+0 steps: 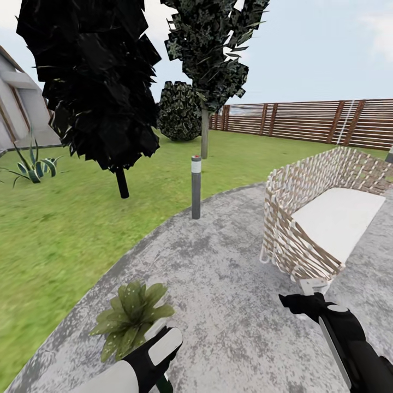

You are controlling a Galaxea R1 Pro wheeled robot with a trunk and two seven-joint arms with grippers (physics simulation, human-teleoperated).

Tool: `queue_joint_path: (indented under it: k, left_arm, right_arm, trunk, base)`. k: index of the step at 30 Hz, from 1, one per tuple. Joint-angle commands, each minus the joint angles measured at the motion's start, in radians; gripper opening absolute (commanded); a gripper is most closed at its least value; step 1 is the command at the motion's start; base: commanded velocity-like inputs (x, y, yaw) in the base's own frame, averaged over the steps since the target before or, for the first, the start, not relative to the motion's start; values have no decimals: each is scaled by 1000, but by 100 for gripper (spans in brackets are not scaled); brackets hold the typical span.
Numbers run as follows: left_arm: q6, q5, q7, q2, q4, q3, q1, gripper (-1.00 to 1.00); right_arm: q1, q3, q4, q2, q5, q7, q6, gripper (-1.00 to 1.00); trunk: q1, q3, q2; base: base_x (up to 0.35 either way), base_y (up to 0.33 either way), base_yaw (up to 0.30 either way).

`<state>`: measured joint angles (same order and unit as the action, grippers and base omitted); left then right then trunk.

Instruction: Pick up the pesticide atomizer in the garden and spray insectifuge to fully cover both potted plants in the garden.

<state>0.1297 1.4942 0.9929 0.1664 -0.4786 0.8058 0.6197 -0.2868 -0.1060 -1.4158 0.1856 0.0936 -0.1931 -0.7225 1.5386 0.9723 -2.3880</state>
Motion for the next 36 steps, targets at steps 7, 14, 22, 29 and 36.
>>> queue_joint_path:
  k: [7, 14, 22, 29, 36]
  left_arm:
    - [50, 0, 9, -1, -1, 0, 0, -100]
    - [62, 0, 9, 0, -6, 1, 0, -100]
    - [59, -1, 9, 0, -19, 3, 0, -100]
    - [64, -4, 10, -1, -25, 1, 0, -100]
    - [174, -20, 111, -1, -114, 14, 0, -100]
  right_arm:
    - [0, 3, 2, 0, 0, 0, 0, 100]
    - [5, 209, 29, -32, -14, -10, -15, 100]
    - [359, 200, 76, 137, -16, -10, 327, 100]
    - [557, 137, 734, 172, -12, -15, 1144, 100]
    - [558, 131, 845, 170, -20, 35, 1185, 100]
  trunk:
    - [0, 0, 0]
    - [0, 0, 0]
    - [0, 0, 0]
    - [0, 0, 0]
    - [0, 0, 0]
  base:
    - [25, -130, 0]
    - [7, -46, 126]
    - [0, 0, 7]
    - [0, 0, 0]
    - [0, 0, 0]
